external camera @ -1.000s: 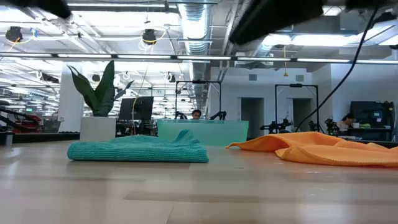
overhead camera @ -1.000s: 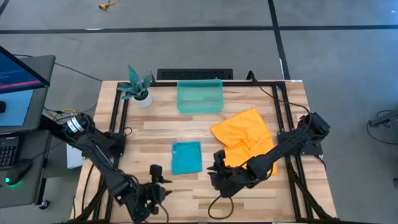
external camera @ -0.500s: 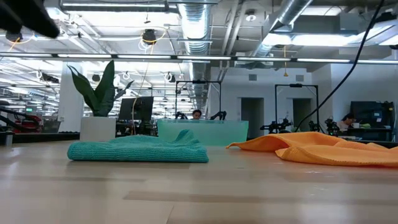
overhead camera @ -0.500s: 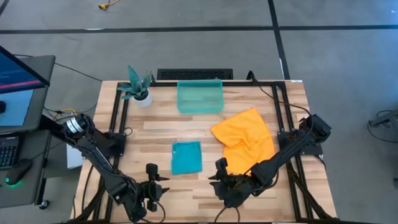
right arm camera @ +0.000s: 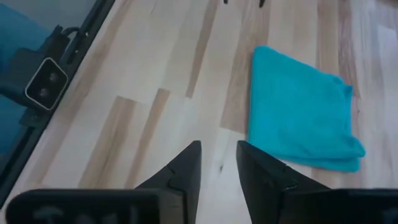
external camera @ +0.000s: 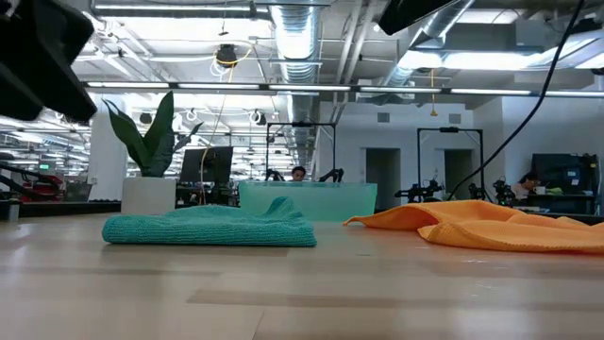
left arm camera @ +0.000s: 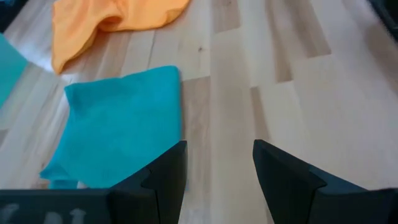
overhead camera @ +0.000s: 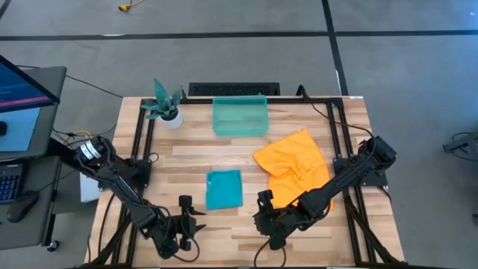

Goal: Roll microfiber towels into tight, uniform cylinder then place into a basket
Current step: Roll the blue microfiber cloth

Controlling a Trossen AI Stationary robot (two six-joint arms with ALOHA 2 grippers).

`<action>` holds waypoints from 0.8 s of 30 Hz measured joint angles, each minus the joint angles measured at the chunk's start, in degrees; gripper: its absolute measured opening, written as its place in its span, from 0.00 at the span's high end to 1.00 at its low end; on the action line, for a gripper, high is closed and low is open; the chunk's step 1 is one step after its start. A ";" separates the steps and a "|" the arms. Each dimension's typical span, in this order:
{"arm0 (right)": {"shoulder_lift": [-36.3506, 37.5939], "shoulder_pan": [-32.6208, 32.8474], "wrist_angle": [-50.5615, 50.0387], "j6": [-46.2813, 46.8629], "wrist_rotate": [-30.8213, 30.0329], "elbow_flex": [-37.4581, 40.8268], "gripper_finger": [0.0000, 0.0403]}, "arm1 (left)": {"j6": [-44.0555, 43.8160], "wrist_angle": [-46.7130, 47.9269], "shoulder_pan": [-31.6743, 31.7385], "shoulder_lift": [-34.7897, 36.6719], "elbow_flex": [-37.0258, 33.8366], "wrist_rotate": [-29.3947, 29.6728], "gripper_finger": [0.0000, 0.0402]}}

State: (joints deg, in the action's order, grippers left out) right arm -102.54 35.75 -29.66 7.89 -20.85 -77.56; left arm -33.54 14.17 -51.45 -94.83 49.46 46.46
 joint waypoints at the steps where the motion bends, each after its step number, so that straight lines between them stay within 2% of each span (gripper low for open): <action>1: 0.00 0.00 0.05 0.64 0.01 0.00 0.68 | -0.14 -0.01 0.31 0.00 -0.11 -0.04 0.56; 6: 0.00 -0.28 0.05 2.22 0.01 0.00 0.68 | -0.11 -1.88 2.44 0.00 -1.04 -0.70 0.56; 11: -0.43 -0.31 0.28 1.65 -0.01 -0.01 0.68 | -0.08 -2.17 4.48 0.00 -1.06 -3.78 0.56; 18: -7.27 -0.72 6.07 -9.10 -1.78 0.02 0.69 | 0.66 -2.28 4.79 -0.01 -1.06 -3.75 0.56; 24: -13.42 -2.17 9.18 -15.45 -4.94 -0.81 0.71 | 3.81 -6.18 4.54 -3.89 -1.01 -2.05 0.56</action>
State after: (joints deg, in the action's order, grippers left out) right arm -115.97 33.58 -20.48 -7.56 -25.78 -78.37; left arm -29.73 7.99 -46.91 -98.72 48.45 44.41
